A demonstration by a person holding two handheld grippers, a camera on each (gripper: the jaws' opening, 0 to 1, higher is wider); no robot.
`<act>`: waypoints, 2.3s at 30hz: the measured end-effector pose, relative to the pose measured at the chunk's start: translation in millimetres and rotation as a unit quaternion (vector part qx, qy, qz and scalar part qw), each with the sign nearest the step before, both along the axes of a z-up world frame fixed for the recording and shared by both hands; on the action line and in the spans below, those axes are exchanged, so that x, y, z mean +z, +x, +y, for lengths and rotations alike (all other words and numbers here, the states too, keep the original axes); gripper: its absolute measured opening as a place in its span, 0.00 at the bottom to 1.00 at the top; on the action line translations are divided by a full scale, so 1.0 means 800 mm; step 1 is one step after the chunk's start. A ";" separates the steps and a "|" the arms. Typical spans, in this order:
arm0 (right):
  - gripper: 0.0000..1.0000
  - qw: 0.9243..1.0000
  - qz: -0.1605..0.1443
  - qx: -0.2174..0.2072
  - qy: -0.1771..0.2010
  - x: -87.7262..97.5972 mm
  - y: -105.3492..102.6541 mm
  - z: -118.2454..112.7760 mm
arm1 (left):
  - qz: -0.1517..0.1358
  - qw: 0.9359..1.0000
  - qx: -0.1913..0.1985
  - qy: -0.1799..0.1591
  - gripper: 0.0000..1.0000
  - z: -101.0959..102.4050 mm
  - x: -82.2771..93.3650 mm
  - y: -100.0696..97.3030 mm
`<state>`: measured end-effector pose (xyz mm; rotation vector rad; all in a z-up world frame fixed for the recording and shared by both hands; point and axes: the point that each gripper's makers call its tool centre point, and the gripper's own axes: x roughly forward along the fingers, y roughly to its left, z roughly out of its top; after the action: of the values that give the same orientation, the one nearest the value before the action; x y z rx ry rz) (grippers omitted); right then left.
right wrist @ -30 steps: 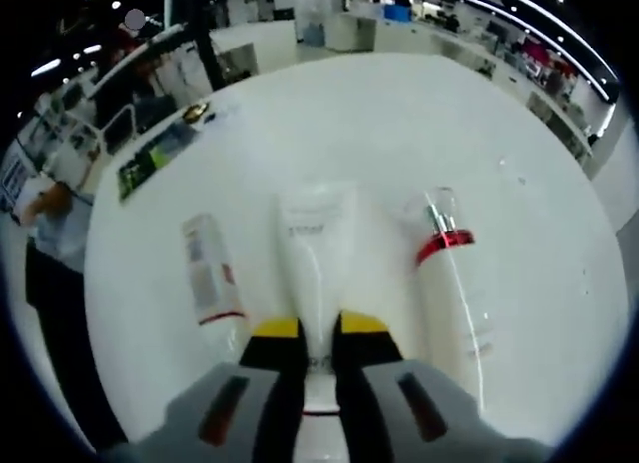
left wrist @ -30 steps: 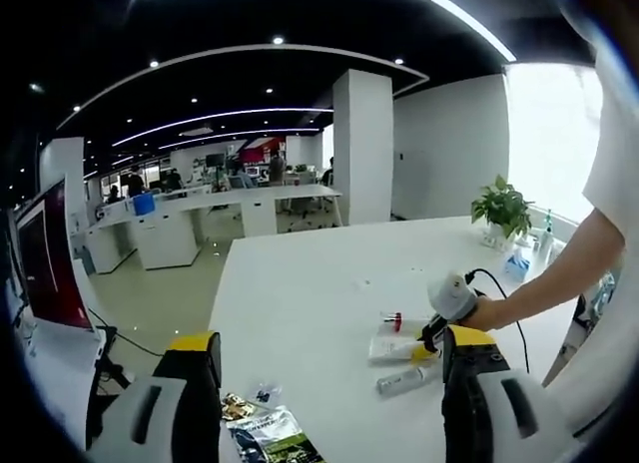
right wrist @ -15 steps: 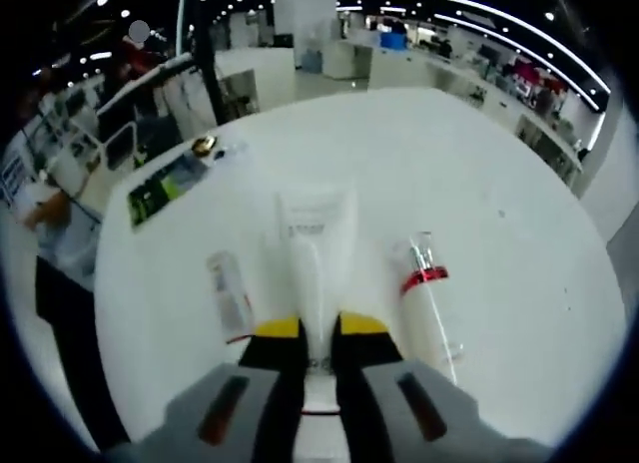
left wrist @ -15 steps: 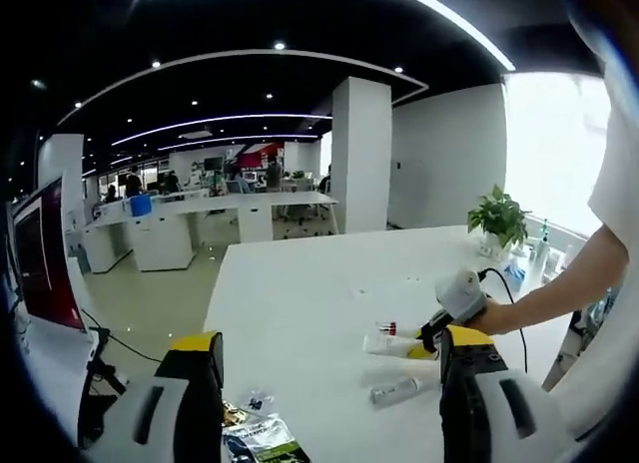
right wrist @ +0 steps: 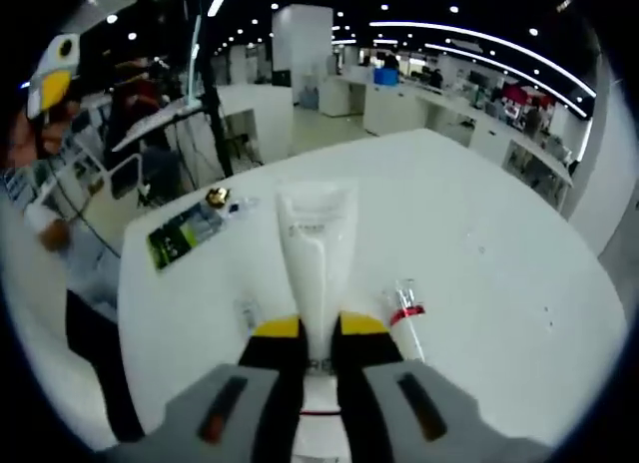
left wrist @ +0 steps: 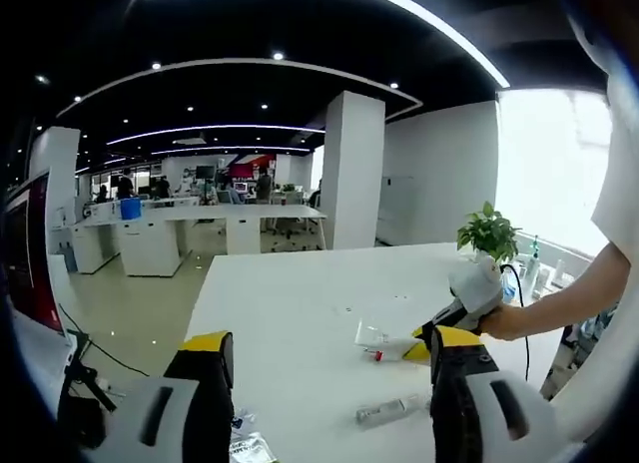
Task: Arrange the skincare products in the storage area until every visible bottle or jar stands upright without overlapping.
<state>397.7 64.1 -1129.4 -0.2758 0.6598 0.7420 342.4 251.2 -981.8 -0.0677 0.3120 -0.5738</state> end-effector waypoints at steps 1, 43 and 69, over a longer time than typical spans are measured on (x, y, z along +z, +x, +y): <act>0.08 1.000 -0.001 -0.001 0.004 0.004 0.000 0.001 | 0.000 1.000 -0.001 -0.001 0.82 -0.001 0.000 0.001; 0.10 0.983 -0.090 -0.026 0.160 0.175 -0.060 0.075 | 0.033 0.988 -0.094 -0.117 0.75 -0.043 -0.044 0.014; 0.10 0.982 -0.136 0.007 0.131 0.193 -0.101 0.114 | 0.128 0.925 -0.151 -0.326 0.75 -0.083 0.011 -0.022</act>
<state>316.6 155.5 -975.1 -0.1350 0.2974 0.7786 324.6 184.7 -973.3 -0.7547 0.3765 -0.9619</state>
